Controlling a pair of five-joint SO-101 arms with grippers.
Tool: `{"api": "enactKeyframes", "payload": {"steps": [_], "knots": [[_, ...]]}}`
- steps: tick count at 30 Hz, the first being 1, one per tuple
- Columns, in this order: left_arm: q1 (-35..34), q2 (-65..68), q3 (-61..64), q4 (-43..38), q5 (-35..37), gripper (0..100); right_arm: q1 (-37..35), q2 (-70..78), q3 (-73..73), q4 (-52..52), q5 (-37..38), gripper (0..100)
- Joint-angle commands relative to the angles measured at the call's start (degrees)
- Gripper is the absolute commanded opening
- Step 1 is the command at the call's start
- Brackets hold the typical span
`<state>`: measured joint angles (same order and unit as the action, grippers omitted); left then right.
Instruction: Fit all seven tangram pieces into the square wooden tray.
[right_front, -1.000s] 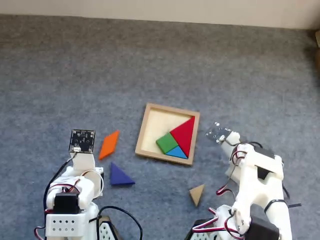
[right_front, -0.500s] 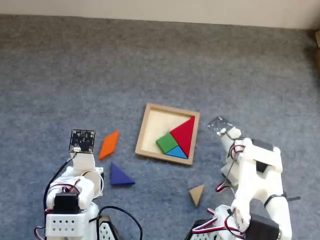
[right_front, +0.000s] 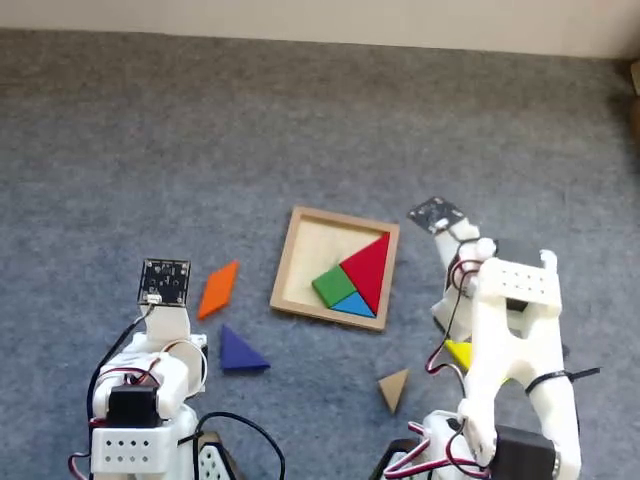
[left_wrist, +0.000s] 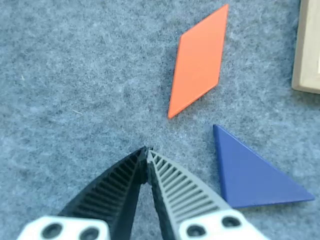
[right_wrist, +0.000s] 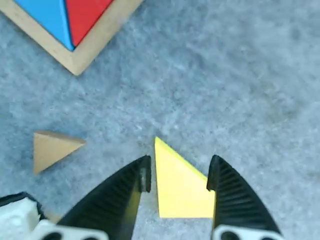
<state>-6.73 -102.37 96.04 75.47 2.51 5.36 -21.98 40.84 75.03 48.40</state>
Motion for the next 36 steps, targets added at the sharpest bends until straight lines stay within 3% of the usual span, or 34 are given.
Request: {"api": "enactKeyframes", "payload": {"steps": [1, 8, 15, 23, 32, 36], "knots": [[-0.75, -2.42, 1.10, 0.18, 0.44, 1, 3.82, -1.45, -5.67, 4.88, 5.10, 18.1], [-0.75, -2.42, 1.10, 0.18, 0.44, 1, 13.85, -1.45, -5.93, 6.29, 25.14, 18.1], [-0.75, -2.42, 1.10, 0.18, 0.44, 1, 16.66, -1.36, -4.79, 6.55, 37.71, 18.5], [-0.75, -2.42, 1.10, 0.18, 0.44, 1, 16.75, -1.36, 1.80, 6.29, 46.68, 47.7], [-0.75, -2.42, 1.10, 0.18, 0.44, 1, 23.87, -1.19, 5.85, 6.20, 68.48, 48.9], [-0.75, -2.42, 1.10, 0.18, 0.44, 1, 25.71, -0.75, 5.93, 6.20, 71.56, 48.9]]}}
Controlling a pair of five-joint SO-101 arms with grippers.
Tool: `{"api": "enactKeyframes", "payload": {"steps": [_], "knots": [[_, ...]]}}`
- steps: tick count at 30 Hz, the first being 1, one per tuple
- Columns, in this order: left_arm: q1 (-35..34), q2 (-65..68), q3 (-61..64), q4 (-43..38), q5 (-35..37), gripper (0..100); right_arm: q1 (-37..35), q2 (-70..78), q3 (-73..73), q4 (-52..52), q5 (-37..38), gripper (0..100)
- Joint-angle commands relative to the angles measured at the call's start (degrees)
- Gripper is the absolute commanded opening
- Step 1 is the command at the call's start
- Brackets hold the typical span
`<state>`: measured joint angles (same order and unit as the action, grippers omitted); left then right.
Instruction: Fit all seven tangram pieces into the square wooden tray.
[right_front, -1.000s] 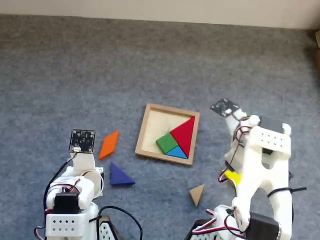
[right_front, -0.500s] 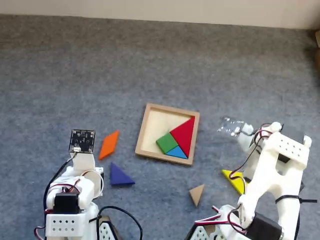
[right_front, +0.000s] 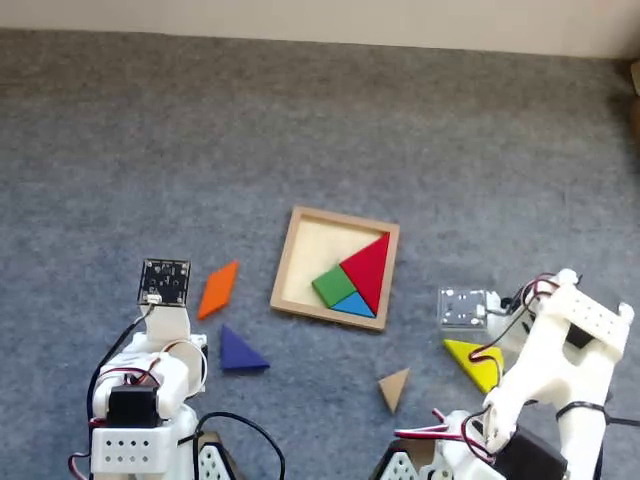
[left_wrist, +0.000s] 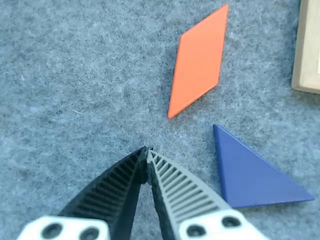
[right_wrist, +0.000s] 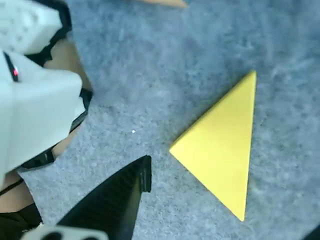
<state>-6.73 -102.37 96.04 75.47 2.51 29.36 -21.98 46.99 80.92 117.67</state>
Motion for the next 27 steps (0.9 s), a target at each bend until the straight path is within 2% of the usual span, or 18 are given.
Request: {"api": "enactKeyframes", "payload": {"steps": [1, 4, 10, 13, 15, 21, 27], "knots": [[-0.75, -2.42, 1.10, 0.18, 0.44, 1, 1.80, -0.75, 0.40, 0.31, 2.29, 48.9], [-0.75, -2.42, 1.10, 0.18, 0.44, 1, 0.92, -0.75, 4.26, -3.47, 2.29, 48.9], [-0.75, -2.42, 1.10, 0.18, 0.44, 1, -0.31, -1.27, 18.68, -22.90, 2.11, 48.9], [-0.75, -2.42, 1.10, 0.18, 0.44, 1, -0.13, -1.27, 22.90, -28.70, 2.11, 48.9], [-0.75, -2.42, 1.10, 0.18, 0.44, 1, 0.57, -1.01, 23.43, -30.73, 2.11, 46.7], [-0.75, -2.42, 1.10, 0.18, 0.44, 1, 1.10, -0.84, 23.43, -31.25, 2.11, 28.9], [-0.75, -2.42, 1.10, 0.18, 0.44, 1, 1.10, -1.27, 23.43, -30.99, 2.02, 26.8]]}}
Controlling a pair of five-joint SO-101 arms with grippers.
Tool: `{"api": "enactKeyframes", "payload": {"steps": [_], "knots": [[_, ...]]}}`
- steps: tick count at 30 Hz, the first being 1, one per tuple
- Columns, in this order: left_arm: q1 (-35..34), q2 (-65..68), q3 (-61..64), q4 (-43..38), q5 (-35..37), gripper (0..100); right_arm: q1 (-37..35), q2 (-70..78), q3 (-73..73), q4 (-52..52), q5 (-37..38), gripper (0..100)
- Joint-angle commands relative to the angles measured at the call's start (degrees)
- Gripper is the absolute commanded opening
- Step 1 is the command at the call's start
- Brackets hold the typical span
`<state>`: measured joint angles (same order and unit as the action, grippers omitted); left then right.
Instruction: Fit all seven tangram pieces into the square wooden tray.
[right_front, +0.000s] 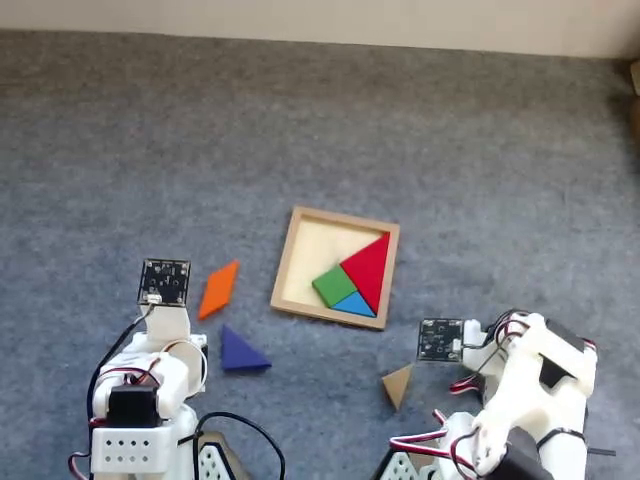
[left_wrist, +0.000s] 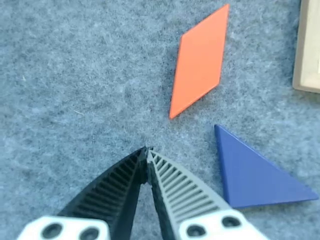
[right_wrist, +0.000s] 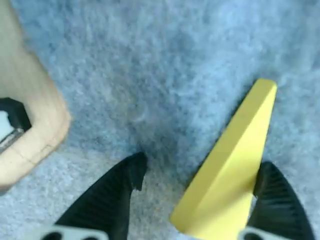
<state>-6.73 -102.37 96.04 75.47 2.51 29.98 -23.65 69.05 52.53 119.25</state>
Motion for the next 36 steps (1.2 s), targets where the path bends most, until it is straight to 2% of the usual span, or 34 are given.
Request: {"api": "enactKeyframes", "payload": {"steps": [1, 5, 15, 20, 23, 27, 36], "knots": [[-0.75, -2.42, 1.10, 0.18, 0.44, 1, 0.48, 0.40, 1.36, -2.51, 0.44, 26.8], [-0.75, -2.42, 1.10, 0.18, 0.44, 1, 0.57, 0.40, 1.27, -2.51, 0.35, 26.7], [-0.75, -2.42, 1.10, 0.18, 0.44, 1, 1.98, 0.31, -5.32, -1.54, -8.00, 26.7], [-0.75, -2.42, 1.10, 0.18, 0.44, 1, 2.07, 0.31, -12.70, 11.91, -8.35, 26.1], [-0.75, -2.42, 1.10, 0.18, 0.44, 1, 1.89, 0.40, -17.98, 19.74, -8.35, 18.9], [-0.75, -2.42, 1.10, 0.18, 0.44, 1, 1.45, 0.75, -21.49, 23.87, -8.18, 8.4], [-0.75, -2.42, 1.10, 0.18, 0.44, 1, 1.45, 0.57, -21.93, 23.87, -8.53, 3.8]]}}
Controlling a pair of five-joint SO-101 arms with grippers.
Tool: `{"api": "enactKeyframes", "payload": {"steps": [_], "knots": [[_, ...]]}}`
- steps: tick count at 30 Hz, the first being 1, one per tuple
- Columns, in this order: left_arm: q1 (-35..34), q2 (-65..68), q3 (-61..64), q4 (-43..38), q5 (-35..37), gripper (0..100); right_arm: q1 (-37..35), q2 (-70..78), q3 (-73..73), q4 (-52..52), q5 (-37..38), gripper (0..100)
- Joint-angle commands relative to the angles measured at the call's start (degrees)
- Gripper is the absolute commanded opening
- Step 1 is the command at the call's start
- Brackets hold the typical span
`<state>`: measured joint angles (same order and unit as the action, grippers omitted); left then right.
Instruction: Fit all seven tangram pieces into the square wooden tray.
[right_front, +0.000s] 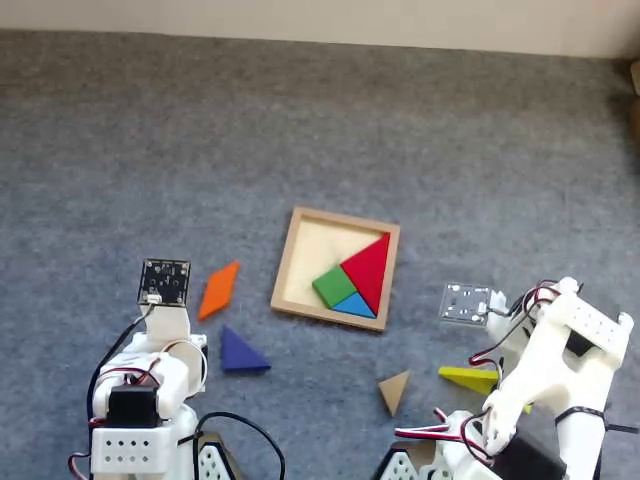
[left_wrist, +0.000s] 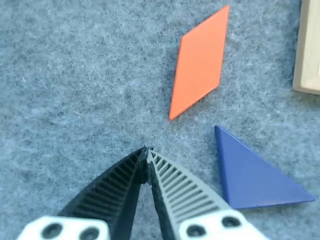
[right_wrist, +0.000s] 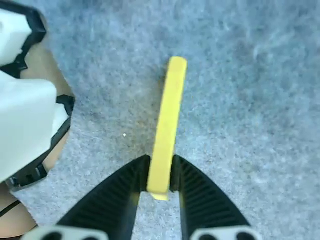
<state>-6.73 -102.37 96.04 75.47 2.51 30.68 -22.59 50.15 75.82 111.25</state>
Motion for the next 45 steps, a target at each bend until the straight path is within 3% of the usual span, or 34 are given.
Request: {"api": "enactKeyframes", "payload": {"steps": [1, 8, 18, 26, 33, 45], "knots": [[-0.75, -2.42, 1.10, 0.18, 0.44, 1, 0.66, -0.57, -3.03, 0.57, -0.53, 2.7], [-0.75, -2.42, 1.10, 0.18, 0.44, 1, -0.40, -0.84, -4.00, 0.84, -3.78, 0.5], [-0.75, -2.42, 1.10, 0.18, 0.44, 1, -12.88, -0.84, -13.58, 1.10, -25.58, 0.5], [-0.75, -2.42, 1.10, 0.18, 0.44, 1, -27.30, -0.75, -20.79, 0.22, -44.57, 0.5], [-0.75, -2.42, 1.10, 0.18, 0.44, 1, -38.90, -0.13, -21.49, -16.84, -53.45, 0.5], [-0.75, -2.42, 1.10, 0.18, 0.44, 1, -51.38, -0.04, -7.60, -50.59, -53.71, 0.5]]}}
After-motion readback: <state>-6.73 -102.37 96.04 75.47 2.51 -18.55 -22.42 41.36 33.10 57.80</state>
